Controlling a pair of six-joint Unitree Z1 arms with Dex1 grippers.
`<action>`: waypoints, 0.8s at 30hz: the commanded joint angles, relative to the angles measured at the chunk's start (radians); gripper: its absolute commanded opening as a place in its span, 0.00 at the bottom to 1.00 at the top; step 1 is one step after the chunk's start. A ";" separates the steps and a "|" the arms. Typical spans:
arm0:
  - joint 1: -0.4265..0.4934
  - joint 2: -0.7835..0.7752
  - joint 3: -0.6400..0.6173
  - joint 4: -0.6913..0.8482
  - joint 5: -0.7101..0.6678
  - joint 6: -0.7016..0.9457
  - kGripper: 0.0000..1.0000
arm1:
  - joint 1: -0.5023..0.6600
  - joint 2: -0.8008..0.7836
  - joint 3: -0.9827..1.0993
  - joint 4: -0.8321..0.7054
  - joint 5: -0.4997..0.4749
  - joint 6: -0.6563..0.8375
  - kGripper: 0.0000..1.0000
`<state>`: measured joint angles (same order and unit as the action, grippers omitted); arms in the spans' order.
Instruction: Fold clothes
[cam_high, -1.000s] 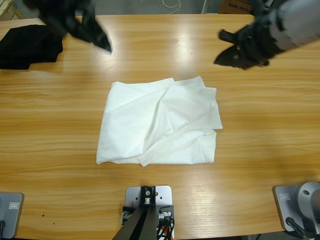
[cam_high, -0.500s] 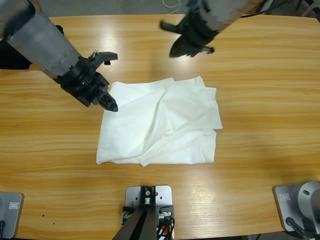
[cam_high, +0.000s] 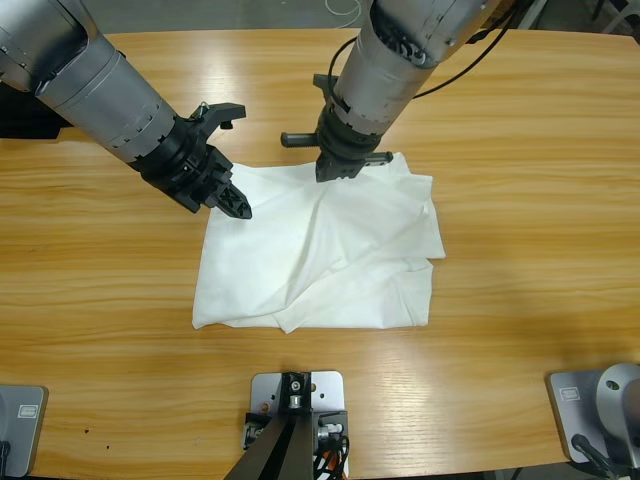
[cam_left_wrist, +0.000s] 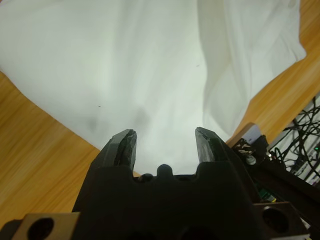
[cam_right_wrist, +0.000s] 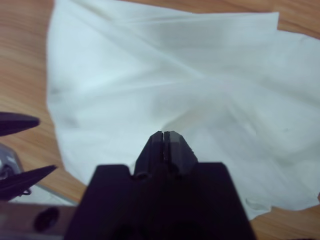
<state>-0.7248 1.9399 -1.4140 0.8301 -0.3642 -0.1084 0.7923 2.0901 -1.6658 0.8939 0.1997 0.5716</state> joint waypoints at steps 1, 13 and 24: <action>-0.015 0.013 0.059 -0.028 -0.013 -0.015 0.47 | 0.019 0.091 -0.031 0.013 -0.014 0.002 0.00; -0.015 0.008 0.100 -0.062 -0.013 -0.027 0.48 | 0.024 0.082 0.004 0.077 -0.025 0.001 0.00; -0.015 0.013 0.128 -0.085 -0.013 -0.025 0.48 | 0.057 -0.090 0.221 0.091 -0.049 0.063 0.00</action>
<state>-0.7315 1.9399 -1.3257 0.7629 -0.3643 -0.1238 0.8108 2.1270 -1.5933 0.9696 0.1835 0.5825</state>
